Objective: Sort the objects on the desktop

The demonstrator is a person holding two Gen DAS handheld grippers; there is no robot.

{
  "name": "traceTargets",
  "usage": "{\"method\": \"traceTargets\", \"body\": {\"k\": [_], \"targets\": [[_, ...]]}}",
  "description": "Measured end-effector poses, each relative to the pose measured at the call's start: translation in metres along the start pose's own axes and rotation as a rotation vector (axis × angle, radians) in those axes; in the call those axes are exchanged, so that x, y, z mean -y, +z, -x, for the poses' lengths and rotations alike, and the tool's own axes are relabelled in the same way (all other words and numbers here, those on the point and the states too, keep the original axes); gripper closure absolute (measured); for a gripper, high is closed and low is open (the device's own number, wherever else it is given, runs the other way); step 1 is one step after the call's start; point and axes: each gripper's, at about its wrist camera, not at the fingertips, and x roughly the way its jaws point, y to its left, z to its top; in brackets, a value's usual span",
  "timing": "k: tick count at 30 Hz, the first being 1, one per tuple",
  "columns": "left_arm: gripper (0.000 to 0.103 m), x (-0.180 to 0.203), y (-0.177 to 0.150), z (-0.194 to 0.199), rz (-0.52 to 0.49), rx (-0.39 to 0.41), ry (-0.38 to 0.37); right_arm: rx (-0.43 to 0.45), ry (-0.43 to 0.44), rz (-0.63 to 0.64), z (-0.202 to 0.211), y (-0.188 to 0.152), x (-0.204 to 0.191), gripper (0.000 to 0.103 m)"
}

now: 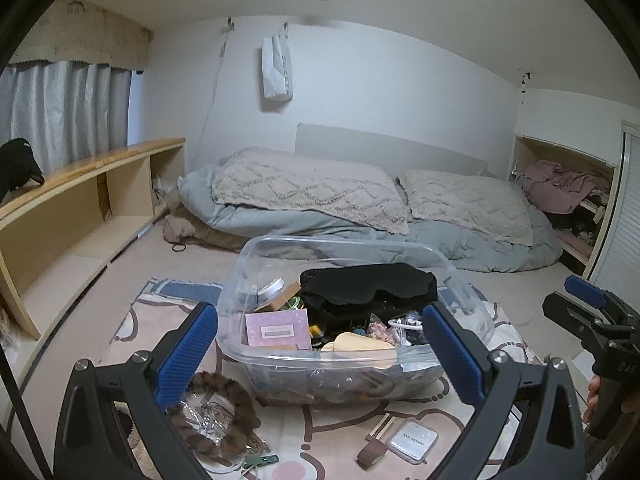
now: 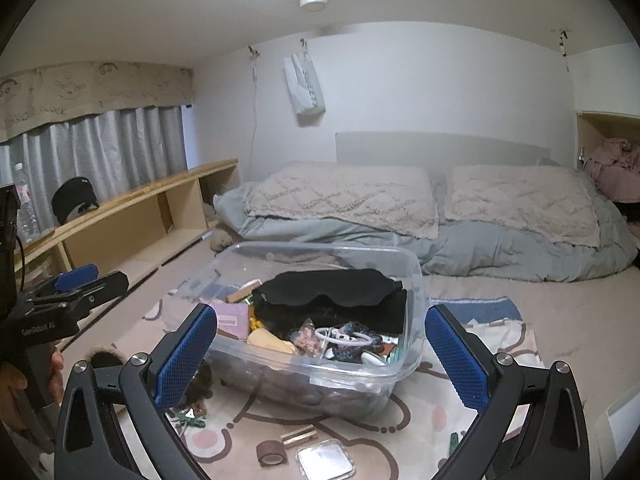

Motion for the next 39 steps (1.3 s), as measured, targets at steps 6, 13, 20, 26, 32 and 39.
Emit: {"method": "traceTargets", "body": {"k": [6, 13, 20, 26, 32, 39], "targets": [[0.0, 0.003, -0.002, 0.014, 0.0, 0.013, -0.012, 0.017, 0.019, -0.011, 0.015, -0.007, -0.003, 0.0], [0.0, 0.009, -0.009, 0.022, -0.01, 0.014, -0.016, 0.005, 0.021, -0.014, 0.024, -0.019, -0.007, 0.0], [0.0, 0.021, -0.016, 0.026, -0.025, 0.011, -0.037, -0.014, 0.028, -0.027, 0.024, -0.027, -0.007, 0.0], [0.0, 0.028, -0.026, 0.025, -0.054, 0.0, -0.039, -0.067, 0.014, -0.028, 0.016, -0.039, -0.003, 0.0], [0.0, 0.033, -0.037, 0.018, -0.051, -0.029, -0.042, -0.106, -0.004, -0.044, 0.009, -0.053, 0.003, 0.0], [0.0, 0.043, -0.059, 0.001, -0.084, -0.092, -0.032, -0.173, -0.003, -0.068, -0.005, -0.075, 0.006, 0.0]]}}
